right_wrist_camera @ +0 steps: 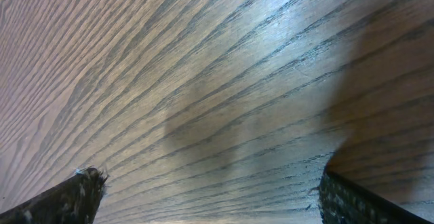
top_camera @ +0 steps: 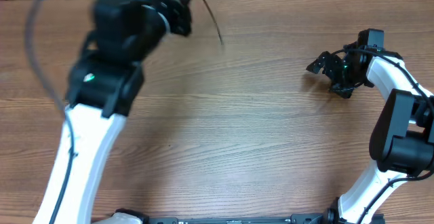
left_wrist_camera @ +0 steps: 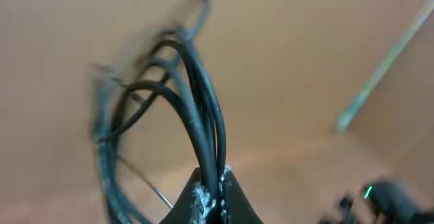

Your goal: Untangle cables

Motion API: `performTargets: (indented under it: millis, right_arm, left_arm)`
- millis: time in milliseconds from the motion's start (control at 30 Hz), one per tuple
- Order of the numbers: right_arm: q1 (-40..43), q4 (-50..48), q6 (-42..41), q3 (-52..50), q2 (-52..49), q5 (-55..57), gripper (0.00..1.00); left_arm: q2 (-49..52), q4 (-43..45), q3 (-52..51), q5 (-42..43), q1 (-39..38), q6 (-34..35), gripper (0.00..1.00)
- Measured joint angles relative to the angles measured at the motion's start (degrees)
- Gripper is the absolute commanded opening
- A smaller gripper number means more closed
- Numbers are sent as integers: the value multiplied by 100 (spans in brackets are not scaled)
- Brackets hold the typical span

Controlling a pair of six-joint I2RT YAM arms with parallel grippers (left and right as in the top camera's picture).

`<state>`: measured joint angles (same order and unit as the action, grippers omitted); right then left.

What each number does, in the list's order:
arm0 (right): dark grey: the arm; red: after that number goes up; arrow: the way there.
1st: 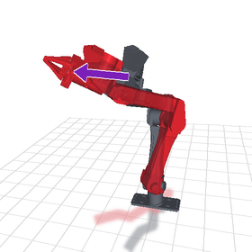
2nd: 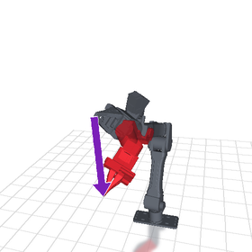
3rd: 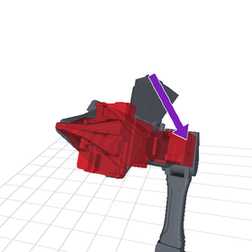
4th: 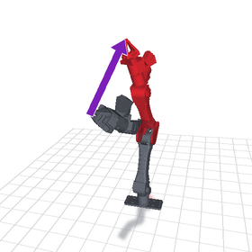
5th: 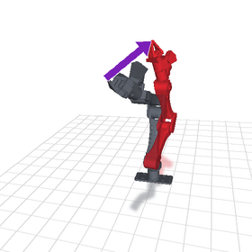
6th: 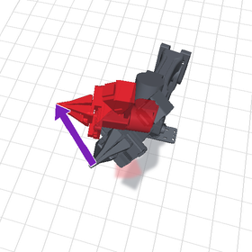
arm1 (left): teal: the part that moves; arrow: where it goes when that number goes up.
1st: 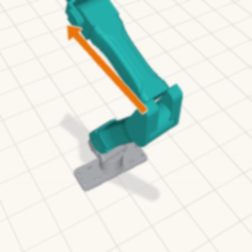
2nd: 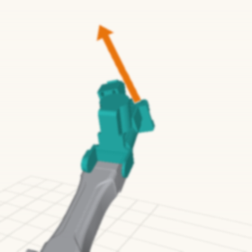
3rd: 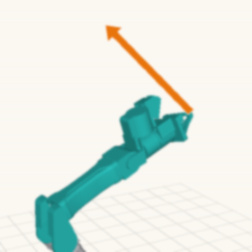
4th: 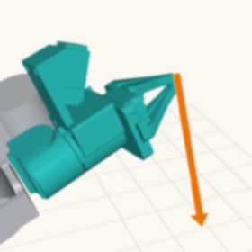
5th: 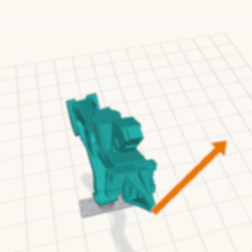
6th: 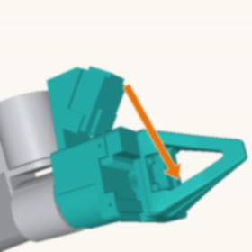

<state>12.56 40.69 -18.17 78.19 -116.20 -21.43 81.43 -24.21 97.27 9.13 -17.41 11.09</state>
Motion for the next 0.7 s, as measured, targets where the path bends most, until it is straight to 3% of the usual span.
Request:
performTargets:
  millis: [100, 233, 433, 700]
  right_arm:
    - [0, -4, 0, 0, 0, -2, 100]
    - [0, -4, 0, 0, 0, 0, 100]
    - [0, 0, 2, 0, 0, 2, 100]
    - [0, -2, 2, 0, 0, 2, 100]
  left_arm:
    - [-103, -50, 85, 144, -37, 59, 4]
    - [358, -1394, 81, 240, -221, -59, 4]
    - [1834, -3005, 31, 284, -479, -369, 4]
    - [3480, -4253, 4, 315, -931, -511, 4]
